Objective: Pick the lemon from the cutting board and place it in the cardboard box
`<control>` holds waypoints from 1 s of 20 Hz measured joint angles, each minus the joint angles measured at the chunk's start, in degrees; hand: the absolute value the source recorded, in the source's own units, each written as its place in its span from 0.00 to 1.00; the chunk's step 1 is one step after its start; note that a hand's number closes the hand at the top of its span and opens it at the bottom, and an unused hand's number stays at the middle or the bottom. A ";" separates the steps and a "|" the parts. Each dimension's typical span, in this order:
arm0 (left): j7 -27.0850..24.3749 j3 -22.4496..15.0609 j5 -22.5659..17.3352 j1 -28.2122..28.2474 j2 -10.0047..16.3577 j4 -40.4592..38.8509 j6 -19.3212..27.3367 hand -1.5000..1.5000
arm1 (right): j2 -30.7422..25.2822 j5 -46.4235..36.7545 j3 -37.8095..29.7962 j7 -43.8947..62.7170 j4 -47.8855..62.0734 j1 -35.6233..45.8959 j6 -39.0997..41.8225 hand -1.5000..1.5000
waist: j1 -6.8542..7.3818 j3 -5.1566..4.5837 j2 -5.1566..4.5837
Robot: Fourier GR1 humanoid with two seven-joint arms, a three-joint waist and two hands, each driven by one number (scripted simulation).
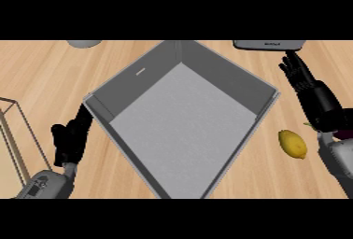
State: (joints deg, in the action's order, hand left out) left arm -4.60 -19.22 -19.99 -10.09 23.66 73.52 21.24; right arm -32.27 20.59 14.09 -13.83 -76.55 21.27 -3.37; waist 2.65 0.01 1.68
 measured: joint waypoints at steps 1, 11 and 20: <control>-0.31 0.31 0.56 0.91 0.41 0.53 0.19 0.50 | 0.12 0.19 -0.65 -0.83 -0.14 -0.25 0.87 0.00 | -0.48 0.01 -0.34; 2.19 -0.08 5.83 4.21 6.18 6.40 1.68 0.50 | -0.56 -1.70 -8.49 -6.61 9.80 -0.73 -2.61 0.00 | -1.56 -0.03 -1.72; 5.18 0.27 8.29 6.66 6.51 10.58 1.54 0.50 | -4.10 -5.85 -11.12 -15.57 19.98 -1.77 3.09 0.00 | -2.01 0.03 -1.77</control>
State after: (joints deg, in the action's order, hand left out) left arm 0.58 -18.95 -11.70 -3.43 30.17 84.10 22.78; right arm -36.37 14.73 2.97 -29.40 -56.57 19.50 -0.28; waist 0.65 0.04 -0.09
